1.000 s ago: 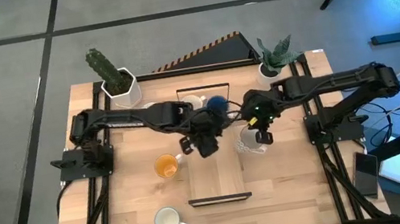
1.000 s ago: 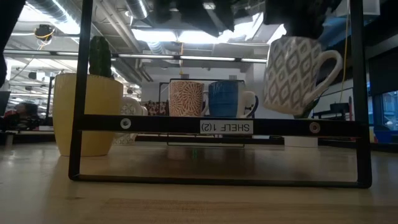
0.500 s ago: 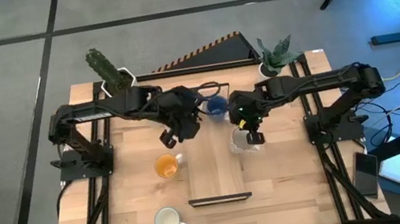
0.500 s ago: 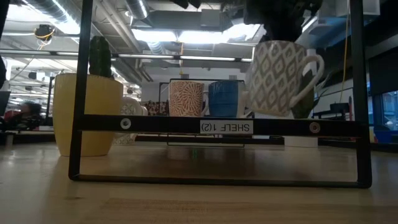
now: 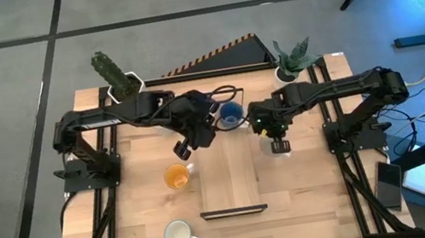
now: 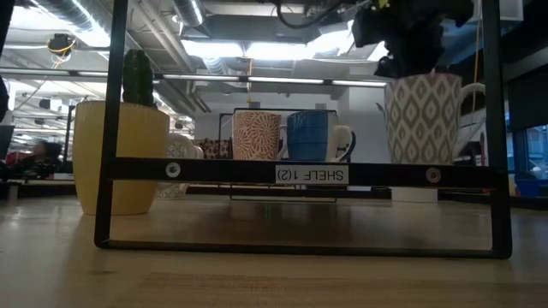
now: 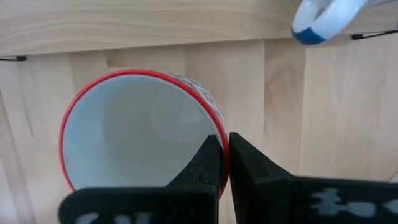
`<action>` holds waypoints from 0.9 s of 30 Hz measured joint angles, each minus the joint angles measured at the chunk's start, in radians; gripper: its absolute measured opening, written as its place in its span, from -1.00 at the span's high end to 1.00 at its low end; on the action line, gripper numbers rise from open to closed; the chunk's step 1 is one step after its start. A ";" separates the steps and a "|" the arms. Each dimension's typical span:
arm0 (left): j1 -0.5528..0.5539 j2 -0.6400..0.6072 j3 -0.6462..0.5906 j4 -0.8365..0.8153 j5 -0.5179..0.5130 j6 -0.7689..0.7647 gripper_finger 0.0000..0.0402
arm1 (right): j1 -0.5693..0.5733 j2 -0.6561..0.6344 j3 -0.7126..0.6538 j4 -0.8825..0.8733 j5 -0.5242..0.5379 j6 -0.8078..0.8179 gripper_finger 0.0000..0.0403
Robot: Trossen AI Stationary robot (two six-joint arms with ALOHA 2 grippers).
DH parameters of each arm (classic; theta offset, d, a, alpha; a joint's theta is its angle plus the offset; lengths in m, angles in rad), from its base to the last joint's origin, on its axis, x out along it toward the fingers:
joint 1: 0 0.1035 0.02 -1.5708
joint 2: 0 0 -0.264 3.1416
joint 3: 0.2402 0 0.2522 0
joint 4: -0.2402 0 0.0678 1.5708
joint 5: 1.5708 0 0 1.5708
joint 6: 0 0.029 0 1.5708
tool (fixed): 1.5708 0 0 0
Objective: Place coffee mugs
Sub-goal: Put the gray and white mug on the shelf
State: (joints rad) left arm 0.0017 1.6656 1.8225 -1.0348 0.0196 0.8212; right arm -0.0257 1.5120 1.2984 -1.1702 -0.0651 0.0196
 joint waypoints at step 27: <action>0.040 0.004 0.000 0.007 0.023 0.001 0.27 | 0.006 0.013 -0.161 0.189 -0.033 0.030 0.91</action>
State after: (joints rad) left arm 0.0422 1.6695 1.8225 -1.0275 0.0426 0.8223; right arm -0.0193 1.5249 1.1369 -0.9811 -0.0982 0.0492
